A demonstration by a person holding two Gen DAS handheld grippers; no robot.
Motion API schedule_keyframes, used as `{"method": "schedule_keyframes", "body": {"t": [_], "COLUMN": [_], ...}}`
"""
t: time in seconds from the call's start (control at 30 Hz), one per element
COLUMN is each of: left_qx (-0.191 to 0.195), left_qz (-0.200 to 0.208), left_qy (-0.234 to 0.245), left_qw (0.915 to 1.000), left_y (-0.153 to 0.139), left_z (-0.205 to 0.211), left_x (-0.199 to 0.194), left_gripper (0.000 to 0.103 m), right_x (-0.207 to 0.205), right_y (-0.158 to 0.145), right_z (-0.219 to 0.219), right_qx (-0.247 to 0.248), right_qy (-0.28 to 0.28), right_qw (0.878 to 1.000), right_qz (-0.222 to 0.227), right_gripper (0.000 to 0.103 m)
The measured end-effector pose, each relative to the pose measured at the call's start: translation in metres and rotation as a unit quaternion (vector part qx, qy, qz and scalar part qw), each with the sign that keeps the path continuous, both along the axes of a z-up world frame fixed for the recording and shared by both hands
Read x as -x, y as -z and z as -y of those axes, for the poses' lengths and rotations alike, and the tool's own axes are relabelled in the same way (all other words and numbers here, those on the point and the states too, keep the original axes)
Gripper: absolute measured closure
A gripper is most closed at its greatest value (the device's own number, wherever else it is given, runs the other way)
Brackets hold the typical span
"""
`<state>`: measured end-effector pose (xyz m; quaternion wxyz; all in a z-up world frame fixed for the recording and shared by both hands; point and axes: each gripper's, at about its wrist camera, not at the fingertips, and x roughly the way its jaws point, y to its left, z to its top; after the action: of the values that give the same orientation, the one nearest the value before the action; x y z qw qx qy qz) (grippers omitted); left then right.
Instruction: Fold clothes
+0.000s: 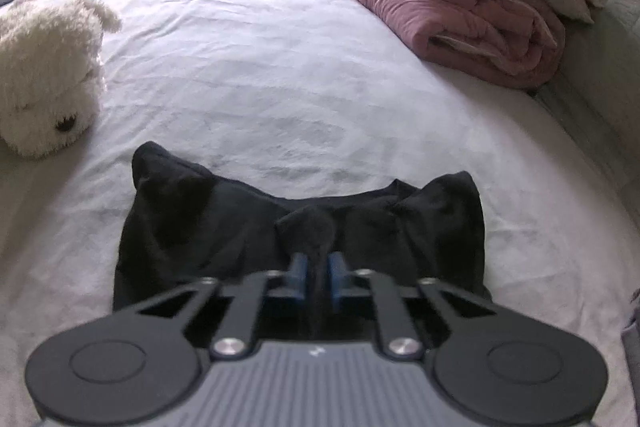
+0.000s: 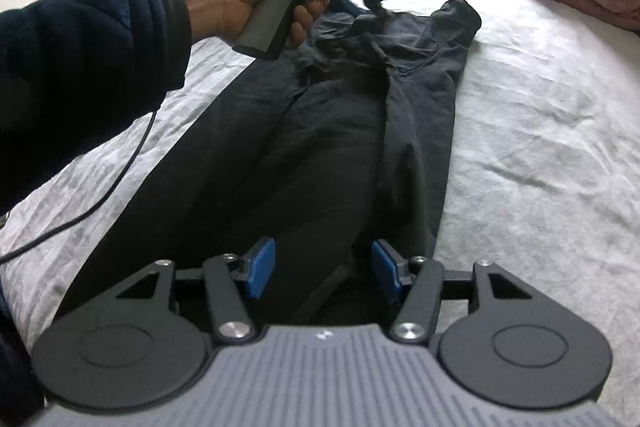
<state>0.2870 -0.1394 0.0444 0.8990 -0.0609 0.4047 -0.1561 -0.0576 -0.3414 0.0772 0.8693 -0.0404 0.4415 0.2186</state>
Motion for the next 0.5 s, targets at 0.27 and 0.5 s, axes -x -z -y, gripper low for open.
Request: {"method": "schedule_keyframes", "body": {"t": [0.27,0.5], "left_qx": [0.034,0.044], "left_qz": [0.066,0.091], "left_qy": [-0.012,-0.030], "left_qw": [0.9972,0.9944], "left_y": [-0.034,-0.036], "left_z": [-0.016,-0.042], "left_x": [0.024,0.032], "left_gripper": [0.097,0.097], "right_x": [0.000,0.005], "right_y": [0.005,0.012], "right_z": [-0.004,-0.012], "right_qx": [0.012,0.026], "right_qy": [-0.011,-0.033], "right_qw": [1.000,0.999], "right_qz": [-0.005,-0.006], "right_gripper": [0.045,0.045]}}
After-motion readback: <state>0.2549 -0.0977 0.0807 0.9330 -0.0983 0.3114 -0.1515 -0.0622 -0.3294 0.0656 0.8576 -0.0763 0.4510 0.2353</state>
